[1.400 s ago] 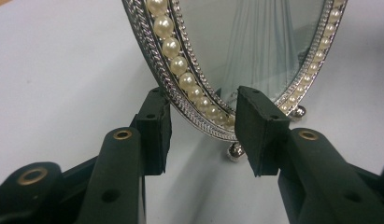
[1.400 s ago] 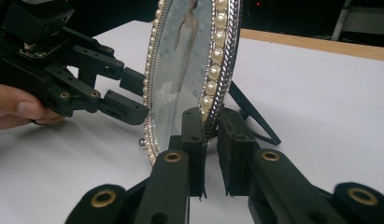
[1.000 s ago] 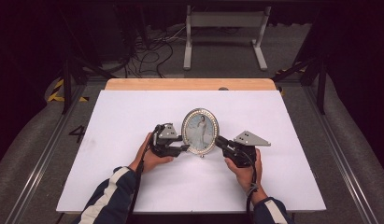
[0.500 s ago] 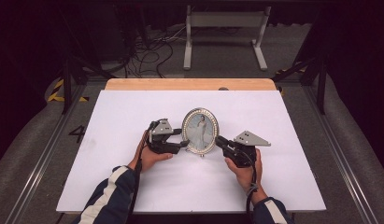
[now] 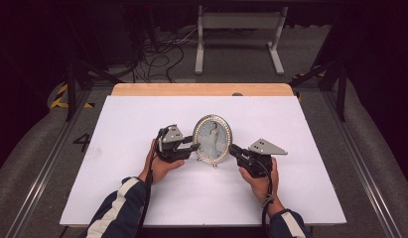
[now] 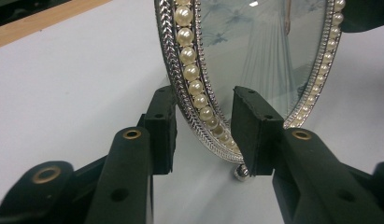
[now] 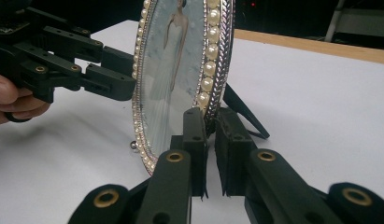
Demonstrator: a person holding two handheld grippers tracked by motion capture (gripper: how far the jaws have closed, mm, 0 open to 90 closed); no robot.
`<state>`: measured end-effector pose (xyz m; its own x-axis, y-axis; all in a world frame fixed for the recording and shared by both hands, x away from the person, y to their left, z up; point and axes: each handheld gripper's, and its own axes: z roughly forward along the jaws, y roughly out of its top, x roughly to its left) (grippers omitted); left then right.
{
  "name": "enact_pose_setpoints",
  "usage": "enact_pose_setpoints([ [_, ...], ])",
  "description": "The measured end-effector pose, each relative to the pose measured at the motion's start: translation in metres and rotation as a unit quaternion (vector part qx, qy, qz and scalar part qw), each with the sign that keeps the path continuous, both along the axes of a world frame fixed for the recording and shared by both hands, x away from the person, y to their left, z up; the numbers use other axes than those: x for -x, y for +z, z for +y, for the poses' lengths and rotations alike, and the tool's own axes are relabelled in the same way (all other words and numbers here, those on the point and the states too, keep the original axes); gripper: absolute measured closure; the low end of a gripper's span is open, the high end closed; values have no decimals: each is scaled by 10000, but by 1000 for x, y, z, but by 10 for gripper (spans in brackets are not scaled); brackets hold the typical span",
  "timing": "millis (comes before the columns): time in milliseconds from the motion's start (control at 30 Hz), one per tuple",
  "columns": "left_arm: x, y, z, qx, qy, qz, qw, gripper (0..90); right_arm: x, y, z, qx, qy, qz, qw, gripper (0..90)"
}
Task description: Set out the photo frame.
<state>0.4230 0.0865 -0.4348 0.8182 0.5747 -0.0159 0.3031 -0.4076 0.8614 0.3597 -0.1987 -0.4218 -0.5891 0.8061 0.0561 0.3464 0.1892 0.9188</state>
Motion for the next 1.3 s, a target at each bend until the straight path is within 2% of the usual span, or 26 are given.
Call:
enact_pose_setpoints([
  [67, 2, 1, -2, -128, 91, -95, 9998, 641, 0, 0, 0, -14, -3, 16, 10000, 832],
  [333, 5, 2, -1, -195, 119, -160, 9996, 667, -2, -1, -1, 15, -17, 37, 10000, 832],
  [733, 5, 1, 3, -171, 13, -61, 9998, 684, -5, -2, -2, -19, -10, 77, 10000, 829],
  [833, 5, 2, 3, -191, -26, -71, 9998, 685, -5, -2, -2, -4, -16, 56, 10000, 829],
  [933, 5, 3, 4, -211, -62, -88, 9997, 687, -6, -4, -4, -103, -26, 102, 9999, 829],
  [1067, 6, 2, 4, -202, -56, -61, 9998, 688, -7, -3, -3, -70, -26, 89, 9999, 828],
  [1300, 7, 2, 6, -292, -167, -63, 9994, 699, -9, -4, -3, -69, -52, 112, 9999, 827],
])
